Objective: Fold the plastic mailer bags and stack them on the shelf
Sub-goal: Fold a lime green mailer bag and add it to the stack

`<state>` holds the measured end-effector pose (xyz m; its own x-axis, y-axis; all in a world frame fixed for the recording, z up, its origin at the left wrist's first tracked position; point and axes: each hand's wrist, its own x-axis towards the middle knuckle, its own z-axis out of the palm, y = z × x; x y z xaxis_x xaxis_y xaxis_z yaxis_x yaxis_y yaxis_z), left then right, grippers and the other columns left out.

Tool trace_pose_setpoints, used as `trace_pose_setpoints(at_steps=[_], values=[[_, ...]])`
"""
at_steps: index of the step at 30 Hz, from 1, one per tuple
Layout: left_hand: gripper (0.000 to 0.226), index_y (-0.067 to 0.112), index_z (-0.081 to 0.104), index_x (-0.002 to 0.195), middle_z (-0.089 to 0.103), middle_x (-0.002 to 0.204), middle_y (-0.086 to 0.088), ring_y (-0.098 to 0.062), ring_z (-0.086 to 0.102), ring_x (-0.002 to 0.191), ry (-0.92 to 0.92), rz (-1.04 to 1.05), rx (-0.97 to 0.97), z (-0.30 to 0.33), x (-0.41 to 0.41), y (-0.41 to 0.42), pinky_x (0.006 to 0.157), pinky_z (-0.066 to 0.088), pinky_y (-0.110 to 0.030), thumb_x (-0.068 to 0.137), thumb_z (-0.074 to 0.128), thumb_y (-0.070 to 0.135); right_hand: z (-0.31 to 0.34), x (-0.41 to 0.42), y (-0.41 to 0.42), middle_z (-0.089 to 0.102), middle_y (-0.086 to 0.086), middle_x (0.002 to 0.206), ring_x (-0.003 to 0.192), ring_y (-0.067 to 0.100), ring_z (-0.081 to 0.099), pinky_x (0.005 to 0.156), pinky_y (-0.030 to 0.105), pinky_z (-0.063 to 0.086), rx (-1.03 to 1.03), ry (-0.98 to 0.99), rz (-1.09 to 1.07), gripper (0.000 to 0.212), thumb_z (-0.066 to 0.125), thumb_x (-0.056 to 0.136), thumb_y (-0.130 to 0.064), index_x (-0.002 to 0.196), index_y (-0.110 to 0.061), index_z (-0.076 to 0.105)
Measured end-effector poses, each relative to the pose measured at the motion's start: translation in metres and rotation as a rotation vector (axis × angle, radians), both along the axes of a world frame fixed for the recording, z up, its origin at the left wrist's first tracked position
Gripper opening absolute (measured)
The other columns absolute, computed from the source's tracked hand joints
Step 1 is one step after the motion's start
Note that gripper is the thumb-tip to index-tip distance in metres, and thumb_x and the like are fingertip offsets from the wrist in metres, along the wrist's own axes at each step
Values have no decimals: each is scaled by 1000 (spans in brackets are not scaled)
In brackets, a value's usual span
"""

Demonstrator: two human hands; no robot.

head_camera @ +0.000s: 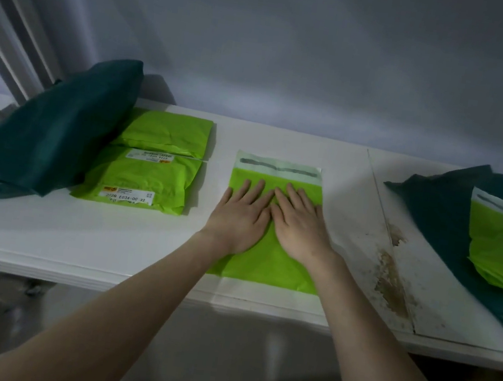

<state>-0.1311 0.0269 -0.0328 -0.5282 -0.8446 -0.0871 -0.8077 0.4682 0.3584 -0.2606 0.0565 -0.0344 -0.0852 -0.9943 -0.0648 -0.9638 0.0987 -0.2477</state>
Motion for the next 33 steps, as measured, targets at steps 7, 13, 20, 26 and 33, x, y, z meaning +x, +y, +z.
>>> trace_pose_setpoints(at_steps=[7, 13, 20, 26, 33], values=[[63, 13, 9, 150, -7, 157, -17, -26, -10, 146, 100, 120, 57, 2, 0, 0, 117, -4, -36, 98, 33, 39, 3, 0, 5, 2, 27, 155, 145, 37, 1, 117, 40, 4, -11, -59, -126, 61, 34, 98, -41, 151, -18, 11], [58, 14, 30, 143, 13, 155, -10, -24, 18, 143, 459, 222, 113, 20, 10, -3, 116, 16, -31, 91, 53, 24, 23, -12, 6, 21, 22, 152, 141, 34, 19, 114, 34, 16, -161, -279, -215, 60, 51, 94, -26, 146, -10, 27], [50, 15, 40, 132, 49, 123, -12, -30, 55, 108, 590, 433, 248, 33, 22, -11, 87, 46, -35, 87, 60, 14, 35, -34, 12, 48, 21, 127, 120, 37, 45, 98, 38, 38, -67, -421, -402, 58, 58, 81, -12, 135, -9, 36], [47, 11, 43, 122, 44, 108, -4, -17, 50, 88, 883, 581, 430, 30, 26, -14, 73, 43, -28, 81, 62, -3, 32, -35, 13, 46, 18, 123, 109, 34, 50, 76, 28, 38, -67, -530, -466, 66, 53, 79, 1, 137, -14, 25], [55, 7, 43, 127, 47, 110, -8, -21, 50, 96, 952, 681, 490, 29, 26, -21, 83, 46, -30, 78, 65, -6, 31, -41, 11, 55, 13, 100, 76, 20, 53, 52, 23, 37, -127, -664, -576, 60, 53, 81, 2, 135, -10, 29]])
